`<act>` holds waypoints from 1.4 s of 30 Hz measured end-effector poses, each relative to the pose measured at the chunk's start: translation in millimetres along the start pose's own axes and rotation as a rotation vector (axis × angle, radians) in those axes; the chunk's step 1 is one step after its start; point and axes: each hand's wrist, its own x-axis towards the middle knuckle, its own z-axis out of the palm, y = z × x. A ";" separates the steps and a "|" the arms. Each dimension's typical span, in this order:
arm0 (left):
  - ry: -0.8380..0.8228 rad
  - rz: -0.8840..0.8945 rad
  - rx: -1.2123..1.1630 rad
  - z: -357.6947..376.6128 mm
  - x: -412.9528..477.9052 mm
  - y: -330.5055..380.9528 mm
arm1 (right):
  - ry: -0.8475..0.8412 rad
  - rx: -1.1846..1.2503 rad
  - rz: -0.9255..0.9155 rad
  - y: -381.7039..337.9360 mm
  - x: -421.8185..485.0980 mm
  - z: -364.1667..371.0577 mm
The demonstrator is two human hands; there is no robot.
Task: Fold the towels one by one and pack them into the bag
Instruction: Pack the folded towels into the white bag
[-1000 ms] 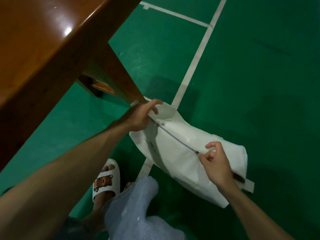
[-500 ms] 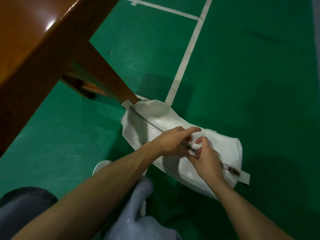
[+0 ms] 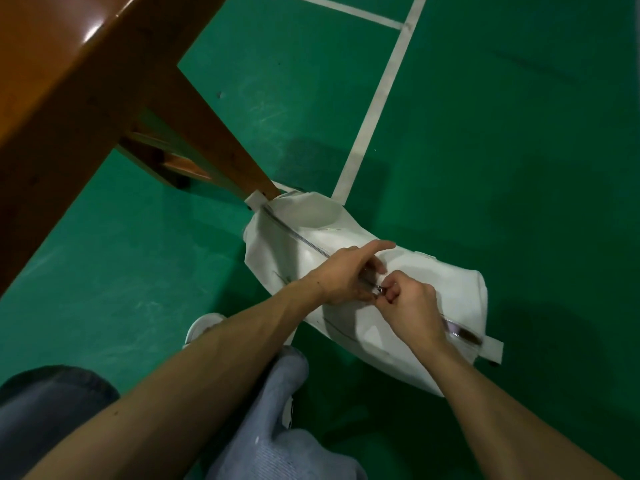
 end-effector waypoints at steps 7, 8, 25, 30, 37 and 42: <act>-0.010 0.008 0.116 5.4 0.5 6.9 | 0.046 0.079 0.039 2.3 -5.1 -7.9; -0.010 0.014 0.156 7.3 1.8 8.4 | 0.043 0.108 0.033 2.4 -6.9 -11.1; -0.004 0.048 0.349 15.4 4.4 28.3 | 0.072 0.010 -0.112 24.4 -2.3 -10.7; -0.047 0.027 0.310 6.4 6.1 33.1 | 0.125 0.090 -0.066 31.8 -9.6 -14.9; -0.048 0.031 0.310 -4.0 -1.0 40.6 | 0.217 0.080 -0.025 70.1 -44.2 -51.7; -0.037 0.012 0.286 -6.7 -6.3 44.0 | 0.274 0.018 0.125 104.4 -70.0 -72.8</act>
